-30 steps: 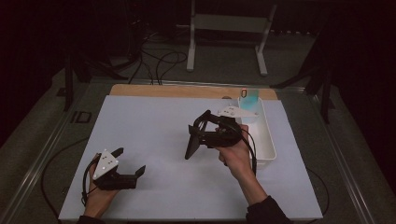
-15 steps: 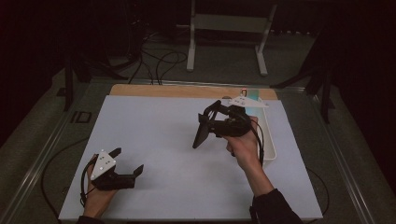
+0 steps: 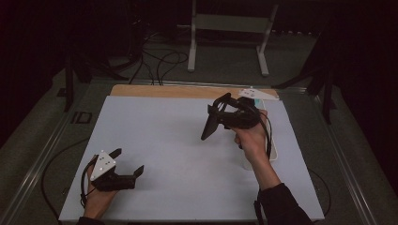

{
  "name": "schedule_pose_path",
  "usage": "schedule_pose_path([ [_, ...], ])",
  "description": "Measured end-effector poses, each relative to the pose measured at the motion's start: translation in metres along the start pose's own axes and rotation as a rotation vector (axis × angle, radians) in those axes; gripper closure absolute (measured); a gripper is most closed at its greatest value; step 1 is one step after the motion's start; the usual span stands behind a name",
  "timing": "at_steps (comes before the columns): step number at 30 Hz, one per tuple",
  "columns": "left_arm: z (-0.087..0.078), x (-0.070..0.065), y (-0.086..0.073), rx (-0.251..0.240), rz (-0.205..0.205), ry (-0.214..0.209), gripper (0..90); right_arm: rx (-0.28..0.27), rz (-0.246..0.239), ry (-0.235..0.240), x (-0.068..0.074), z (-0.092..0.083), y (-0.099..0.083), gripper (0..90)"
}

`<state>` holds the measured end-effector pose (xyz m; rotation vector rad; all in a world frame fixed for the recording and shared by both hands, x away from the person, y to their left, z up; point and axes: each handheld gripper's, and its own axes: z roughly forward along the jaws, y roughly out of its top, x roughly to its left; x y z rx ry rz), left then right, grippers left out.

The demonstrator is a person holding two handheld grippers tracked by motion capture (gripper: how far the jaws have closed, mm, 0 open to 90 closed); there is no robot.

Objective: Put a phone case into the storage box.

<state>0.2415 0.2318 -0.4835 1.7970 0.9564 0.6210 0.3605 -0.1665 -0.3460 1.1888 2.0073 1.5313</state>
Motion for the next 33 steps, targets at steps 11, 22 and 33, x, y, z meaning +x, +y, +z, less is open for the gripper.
schedule_pose_path([
  [11,0.000,0.000,0.000,0.005,-0.002,0.001,0.0,-0.005,-0.003,-0.047,-0.014,0.000,0.007,15.4],
  [22,0.001,-0.001,0.000,0.006,-0.004,-0.004,0.0,-0.005,0.002,-0.103,-0.029,-0.001,0.014,15.4],
  [33,0.001,0.000,0.000,0.006,-0.005,-0.001,0.0,-0.028,0.041,-0.124,-0.043,-0.005,0.022,15.4],
])
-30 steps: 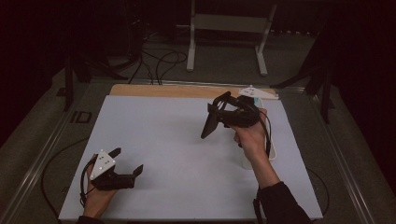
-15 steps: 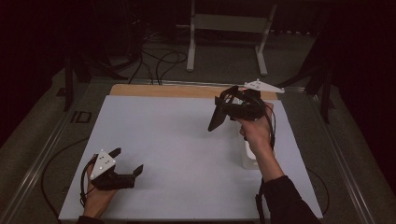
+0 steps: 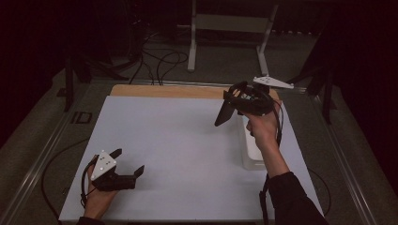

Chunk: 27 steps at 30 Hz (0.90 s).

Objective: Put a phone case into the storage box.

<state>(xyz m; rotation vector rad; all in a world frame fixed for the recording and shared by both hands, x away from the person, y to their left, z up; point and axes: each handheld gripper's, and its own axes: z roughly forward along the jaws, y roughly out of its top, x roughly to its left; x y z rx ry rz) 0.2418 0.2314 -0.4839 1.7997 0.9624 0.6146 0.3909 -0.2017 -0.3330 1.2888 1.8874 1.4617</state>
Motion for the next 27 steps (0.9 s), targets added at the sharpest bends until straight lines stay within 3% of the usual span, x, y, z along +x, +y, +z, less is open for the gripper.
schedule_pose_path([
  [27,0.000,0.000,0.000,0.000,0.001,0.001,0.0,-0.022,0.017,-0.139,-0.034,-0.005,0.021,15.5],
])
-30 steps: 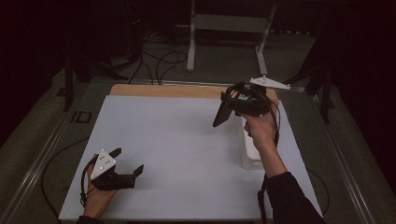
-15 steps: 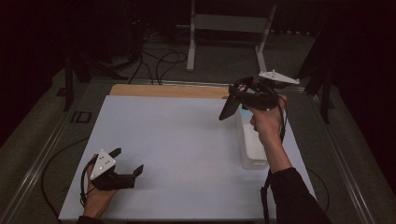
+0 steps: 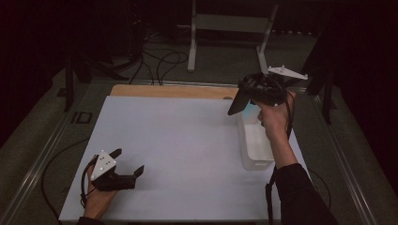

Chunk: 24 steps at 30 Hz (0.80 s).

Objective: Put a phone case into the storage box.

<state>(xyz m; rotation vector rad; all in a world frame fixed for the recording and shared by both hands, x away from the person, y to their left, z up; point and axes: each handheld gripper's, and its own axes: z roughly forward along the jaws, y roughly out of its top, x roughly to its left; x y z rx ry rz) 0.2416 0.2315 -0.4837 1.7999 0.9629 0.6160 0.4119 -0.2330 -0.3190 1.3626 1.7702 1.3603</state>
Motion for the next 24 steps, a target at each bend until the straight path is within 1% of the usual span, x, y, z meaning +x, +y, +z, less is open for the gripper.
schedule_pose_path([
  [1,0.000,0.000,0.000,0.000,0.000,-0.001,0.0,0.002,-0.003,-0.014,-0.002,0.001,0.001,15.5],
  [3,0.000,0.000,0.000,0.001,-0.001,0.001,0.0,0.003,-0.003,-0.020,-0.003,0.002,0.001,15.5],
  [4,0.000,0.000,0.000,0.001,-0.001,0.001,0.0,0.010,-0.013,-0.037,-0.005,0.004,0.001,15.5],
  [8,0.000,0.000,0.000,0.001,-0.003,0.001,0.0,0.016,-0.016,-0.055,-0.008,0.007,0.000,15.5],
  [13,0.000,0.000,0.000,0.001,-0.001,0.001,0.0,0.029,-0.042,-0.087,-0.010,0.010,0.000,15.5],
  [16,0.000,0.000,0.000,0.000,-0.001,0.000,0.0,0.032,-0.050,-0.097,-0.011,0.011,0.000,15.5],
  [18,0.000,0.000,0.000,0.000,-0.001,0.000,0.0,0.037,-0.063,-0.115,-0.012,0.013,0.000,15.5],
  [24,0.000,0.000,0.000,-0.001,-0.001,-0.001,0.0,0.045,-0.056,-0.140,-0.018,0.015,-0.001,15.4],
])
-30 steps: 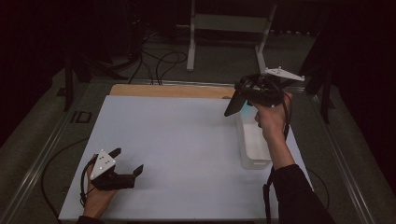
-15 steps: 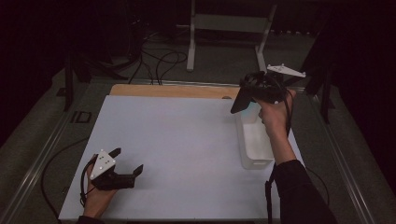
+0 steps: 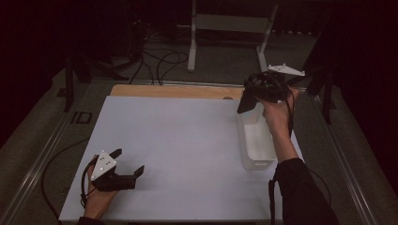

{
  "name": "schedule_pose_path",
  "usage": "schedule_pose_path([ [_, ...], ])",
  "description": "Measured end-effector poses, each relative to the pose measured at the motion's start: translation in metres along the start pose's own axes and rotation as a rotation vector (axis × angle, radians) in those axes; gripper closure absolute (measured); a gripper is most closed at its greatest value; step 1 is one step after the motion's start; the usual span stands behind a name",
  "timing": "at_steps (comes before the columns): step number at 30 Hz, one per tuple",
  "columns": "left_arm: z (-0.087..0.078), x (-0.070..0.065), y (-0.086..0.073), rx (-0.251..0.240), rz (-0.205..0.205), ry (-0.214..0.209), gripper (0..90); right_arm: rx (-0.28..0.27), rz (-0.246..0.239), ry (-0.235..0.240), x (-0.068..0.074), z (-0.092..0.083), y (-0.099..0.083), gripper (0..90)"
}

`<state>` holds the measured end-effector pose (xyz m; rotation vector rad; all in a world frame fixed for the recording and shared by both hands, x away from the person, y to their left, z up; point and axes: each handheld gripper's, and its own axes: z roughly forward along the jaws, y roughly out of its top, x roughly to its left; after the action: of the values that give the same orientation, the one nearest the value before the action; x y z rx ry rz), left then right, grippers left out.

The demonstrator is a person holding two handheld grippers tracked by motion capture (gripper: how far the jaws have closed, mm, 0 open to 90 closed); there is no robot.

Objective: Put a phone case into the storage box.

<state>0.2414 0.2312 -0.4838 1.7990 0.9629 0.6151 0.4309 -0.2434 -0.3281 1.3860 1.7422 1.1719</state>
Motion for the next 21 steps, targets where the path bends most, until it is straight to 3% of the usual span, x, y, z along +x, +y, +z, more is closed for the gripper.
schedule_pose_path([
  [21,0.000,0.000,0.000,-0.002,-0.001,0.003,0.0,0.035,0.034,-0.082,-0.024,0.013,-0.011,15.3],
])
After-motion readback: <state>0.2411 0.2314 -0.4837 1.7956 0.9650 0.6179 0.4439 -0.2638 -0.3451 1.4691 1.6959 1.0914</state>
